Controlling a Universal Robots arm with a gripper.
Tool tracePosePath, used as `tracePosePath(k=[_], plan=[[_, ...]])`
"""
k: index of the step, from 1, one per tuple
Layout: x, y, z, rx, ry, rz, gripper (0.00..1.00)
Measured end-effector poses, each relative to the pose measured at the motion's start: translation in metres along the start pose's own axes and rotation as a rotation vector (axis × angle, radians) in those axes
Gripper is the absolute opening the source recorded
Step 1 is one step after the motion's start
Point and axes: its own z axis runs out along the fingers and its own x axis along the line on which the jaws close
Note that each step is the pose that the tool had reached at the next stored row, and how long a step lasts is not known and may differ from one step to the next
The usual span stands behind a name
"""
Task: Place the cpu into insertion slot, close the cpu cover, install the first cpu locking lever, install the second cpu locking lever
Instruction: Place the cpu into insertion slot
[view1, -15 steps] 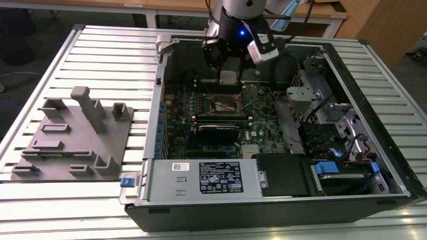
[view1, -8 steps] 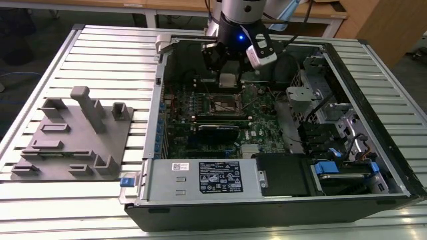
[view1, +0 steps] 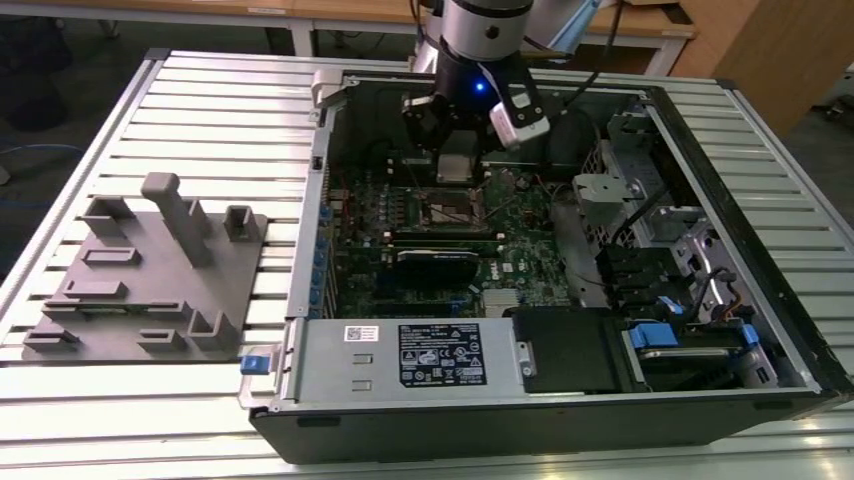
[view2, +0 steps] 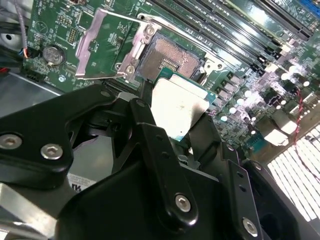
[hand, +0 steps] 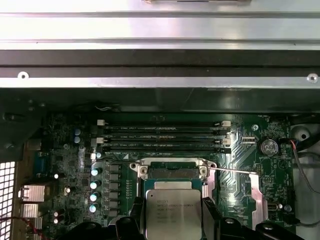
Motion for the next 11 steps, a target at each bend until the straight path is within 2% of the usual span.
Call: tracePosePath(k=[7,11], plan=[[-0.0001,-0.0011,0.0121,-0.0001,-0.0001,0.0,0.54],[-0.0001,-0.0012,0.0127,0.0007,0.0,0.0,0.54]])
